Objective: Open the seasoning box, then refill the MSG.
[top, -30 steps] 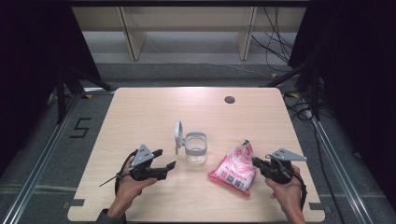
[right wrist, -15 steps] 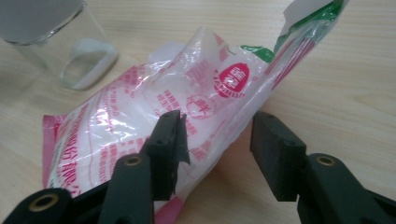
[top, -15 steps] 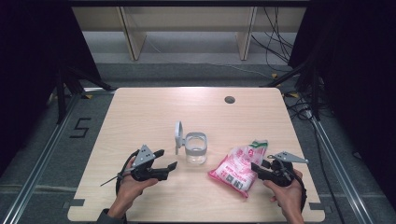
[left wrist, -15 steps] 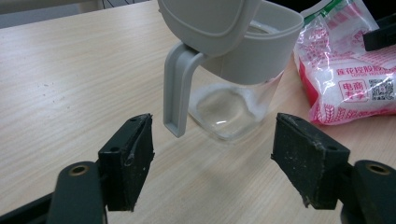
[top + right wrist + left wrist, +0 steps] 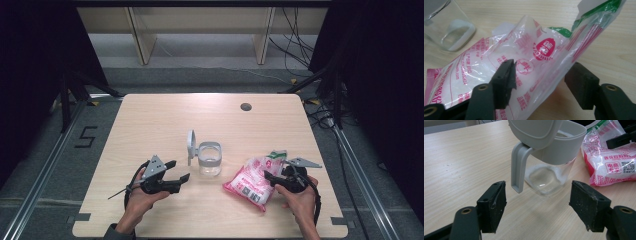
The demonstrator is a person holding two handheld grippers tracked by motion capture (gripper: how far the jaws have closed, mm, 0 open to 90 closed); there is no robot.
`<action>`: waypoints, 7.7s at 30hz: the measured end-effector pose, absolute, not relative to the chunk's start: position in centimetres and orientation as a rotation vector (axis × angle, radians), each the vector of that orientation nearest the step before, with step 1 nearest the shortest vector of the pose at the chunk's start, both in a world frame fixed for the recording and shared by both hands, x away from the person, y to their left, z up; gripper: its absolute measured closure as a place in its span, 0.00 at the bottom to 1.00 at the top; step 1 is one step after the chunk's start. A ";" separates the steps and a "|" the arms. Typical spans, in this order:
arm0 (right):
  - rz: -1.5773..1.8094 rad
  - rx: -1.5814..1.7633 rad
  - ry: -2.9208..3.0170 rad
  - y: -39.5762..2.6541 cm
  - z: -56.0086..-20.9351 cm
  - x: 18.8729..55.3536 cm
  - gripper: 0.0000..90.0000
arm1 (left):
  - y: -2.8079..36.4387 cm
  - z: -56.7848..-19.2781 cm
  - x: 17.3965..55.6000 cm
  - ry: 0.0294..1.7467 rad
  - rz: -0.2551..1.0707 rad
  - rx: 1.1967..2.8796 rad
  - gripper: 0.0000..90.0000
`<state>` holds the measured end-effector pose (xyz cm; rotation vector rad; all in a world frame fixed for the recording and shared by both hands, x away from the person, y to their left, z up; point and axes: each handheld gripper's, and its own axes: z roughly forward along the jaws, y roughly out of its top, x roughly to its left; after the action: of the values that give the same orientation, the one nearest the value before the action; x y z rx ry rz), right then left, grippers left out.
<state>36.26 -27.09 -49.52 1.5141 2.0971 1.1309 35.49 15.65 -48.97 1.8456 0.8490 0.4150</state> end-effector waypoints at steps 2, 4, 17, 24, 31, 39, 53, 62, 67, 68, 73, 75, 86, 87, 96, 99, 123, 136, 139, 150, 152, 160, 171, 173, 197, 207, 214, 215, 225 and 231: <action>1.157 1.497 2.113 -27.1 -49.7 36.5 0.59 | 15.6 -49.0 35.5 0.854 0.417 1.851 0.32; 1.133 1.486 2.117 -27.1 -49.7 36.6 0.66 | 15.6 -49.1 35.6 0.859 0.411 1.840 0.32; 1.089 1.471 2.160 -27.1 -49.9 37.4 0.88 | 15.7 -49.0 35.7 0.869 0.400 1.824 0.32; 1.104 1.368 2.178 -26.5 -49.1 37.0 0.99 | 15.7 -48.9 35.6 0.865 0.401 1.836 0.32; 1.167 1.300 2.156 -26.2 -48.3 36.6 1.00 | 15.8 -49.0 35.7 0.861 0.396 1.831 0.32; 1.228 1.201 2.130 -25.5 -46.9 35.6 1.00 | 15.7 -49.0 35.6 0.863 0.388 1.818 0.31; 1.387 1.094 2.086 -24.9 -44.9 33.9 1.00 | 15.5 -48.5 35.2 0.845 0.400 1.823 0.31; 1.390 1.042 2.103 -23.6 -43.1 33.0 1.00 | 14.7 -47.8 34.2 0.812 0.420 1.839 0.31; 1.400 0.994 2.122 -23.0 -42.2 32.9 1.00 | 13.4 -47.2 33.2 0.763 0.432 1.853 0.33; 1.409 0.956 2.123 -23.0 -42.1 33.1 1.00 | 12.9 -47.2 33.0 0.747 0.431 1.859 0.32; 1.400 0.917 2.156 -22.3 -41.1 32.9 1.00 | 10.5 -47.6 32.2 0.683 0.421 1.904 0.32; 1.417 0.907 2.163 -21.8 -40.7 33.0 1.00 | 9.4 -48.1 31.9 0.664 0.398 1.921 0.32; 1.329 0.789 2.190 -20.2 -38.1 33.3 1.00 | 4.1 -50.8 31.5 0.601 0.280 1.955 0.32; 1.331 0.794 2.190 -20.1 -37.8 33.3 1.00 | 3.7 -50.9 31.6 0.597 0.277 1.952 0.32; 1.322 0.799 2.152 -20.8 -36.1 33.8 1.00 | 1.2 -50.9 32.2 0.609 0.366 2.016 0.32; 1.329 0.816 2.138 -20.8 -35.0 33.7 1.00 | -0.1 -50.8 32.3 0.609 0.417 2.030 0.31; 1.340 0.773 2.123 -20.4 -32.2 33.5 1.00 | -2.5 -51.0 33.0 0.677 0.425 1.790 0.83; 1.312 0.764 2.171 -18.3 -32.0 36.3 1.00 | -3.3 -51.6 33.5 0.766 0.369 1.693 0.84; 1.319 0.803 2.167 -17.6 -32.0 36.5 1.00 | -3.2 -51.6 33.7 0.770 0.375 1.683 0.84; 1.340 0.777 2.186 -16.4 -32.2 37.7 1.00 | -3.4 -51.9 34.2 0.781 0.360 1.646 0.84; 1.341 0.780 2.185 -16.3 -32.3 37.8 1.00 | -3.3 -51.8 34.2 0.791 0.365 1.657 0.84; 1.372 0.800 2.175 -15.8 -32.5 38.6 1.00 | -3.4 -51.9 34.6 0.784 0.327 1.615 0.84; 1.346 0.817 2.206 -14.1 -32.9 39.5 1.00 | -3.7 -51.8 34.7 0.793 0.317 1.595 0.85; 1.346 0.804 2.200 -13.9 -33.0 39.7 1.00 | -3.7 -51.8 34.7 0.784 0.313 1.586 0.85; 1.324 0.827 2.240 -11.8 -34.1 41.5 1.00 | -3.6 -51.8 34.9 0.771 0.295 1.577 0.85; 1.301 0.812 2.241 -12.0 -34.4 42.0 1.00 | -3.7 -51.9 34.7 0.745 0.295 1.588 0.85; 1.298 0.853 2.248 -11.5 -34.7 42.1 1.00 | -3.6 -51.8 34.8 0.742 0.295 1.585 0.85; 1.307 0.850 2.238 -11.6 -34.6 42.1 1.00 | -3.6 -51.8 34.8 0.740 0.291 1.577 0.86; 1.307 0.862 2.223 -11.4 -34.8 42.4 1.00 | -3.5 -51.6 34.6 0.742 0.290 1.575 0.86; 1.288 0.870 2.240 -11.3 -34.9 42.8 1.00 | -3.5 -51.6 34.8 0.736 0.293 1.573 0.86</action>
<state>42.76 -11.26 -34.86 0.8696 2.2395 1.2881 34.83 -3.53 -51.64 1.5726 0.7359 0.2929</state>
